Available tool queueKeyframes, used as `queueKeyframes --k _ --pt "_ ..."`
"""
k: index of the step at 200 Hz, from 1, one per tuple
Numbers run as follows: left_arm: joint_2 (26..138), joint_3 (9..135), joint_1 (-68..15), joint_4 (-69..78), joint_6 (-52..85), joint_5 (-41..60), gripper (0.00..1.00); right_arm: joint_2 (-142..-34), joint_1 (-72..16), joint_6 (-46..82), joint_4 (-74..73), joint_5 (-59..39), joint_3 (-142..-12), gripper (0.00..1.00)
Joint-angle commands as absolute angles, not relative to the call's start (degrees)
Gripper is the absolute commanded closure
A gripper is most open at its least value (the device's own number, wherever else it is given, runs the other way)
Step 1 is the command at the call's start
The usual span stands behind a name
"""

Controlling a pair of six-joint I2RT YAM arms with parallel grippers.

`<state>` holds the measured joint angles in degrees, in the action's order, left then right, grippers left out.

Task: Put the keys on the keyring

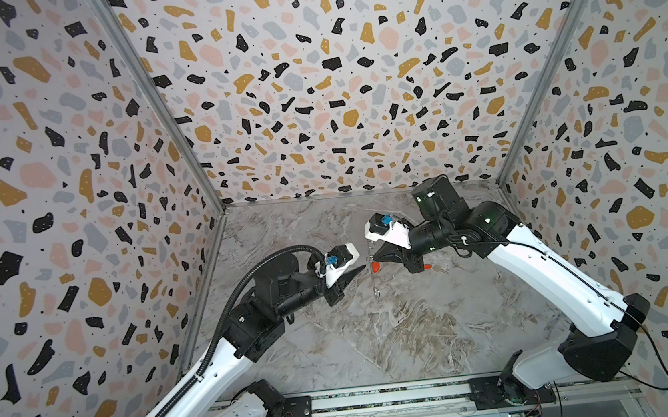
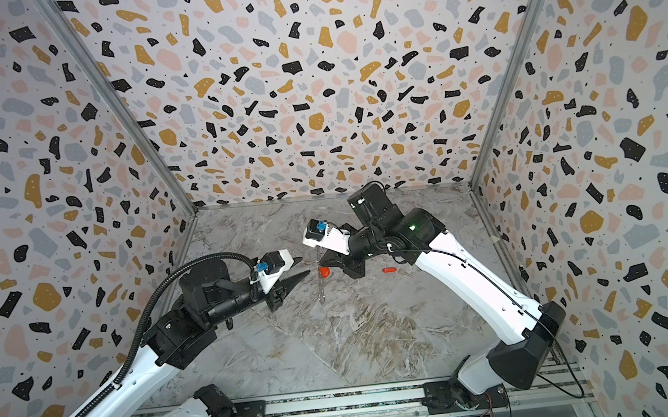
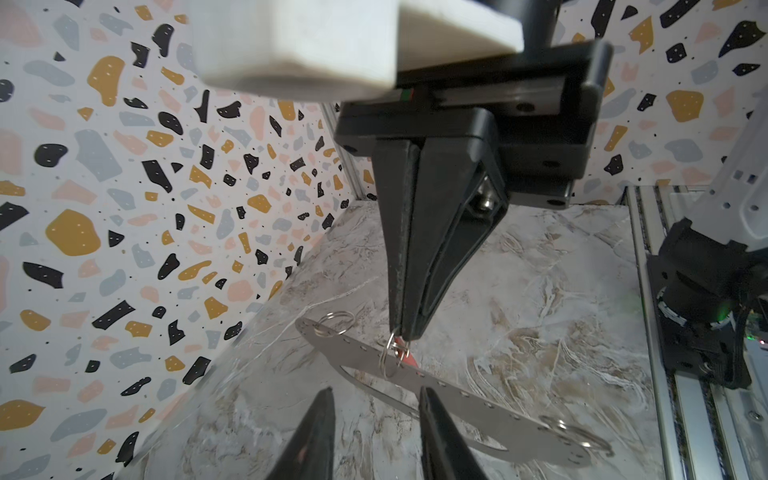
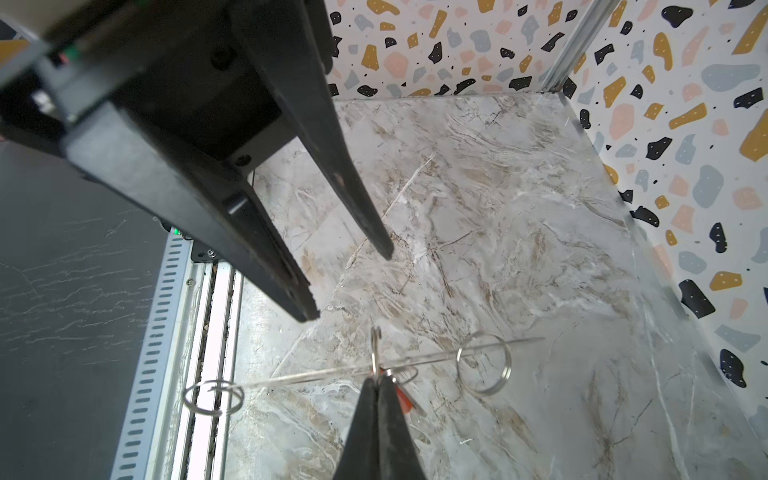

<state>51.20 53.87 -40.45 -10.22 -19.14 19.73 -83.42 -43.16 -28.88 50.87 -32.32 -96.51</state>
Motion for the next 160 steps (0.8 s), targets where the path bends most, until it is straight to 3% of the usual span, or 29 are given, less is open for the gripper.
queueKeyframes --k 1,67,160 --pt "51.2 55.5 -40.0 -9.5 -20.8 24.7 0.63 -82.4 -43.7 -30.3 52.8 -32.9 -98.3 1.00" --pt "54.1 56.8 -39.9 -9.9 -20.8 27.2 0.63 -82.4 -45.0 -31.2 52.0 -34.2 -97.8 1.00" --pt "54.9 57.5 -39.7 -9.9 -20.1 27.9 0.79 -81.9 -45.4 -32.1 50.7 -34.7 -96.5 1.00"
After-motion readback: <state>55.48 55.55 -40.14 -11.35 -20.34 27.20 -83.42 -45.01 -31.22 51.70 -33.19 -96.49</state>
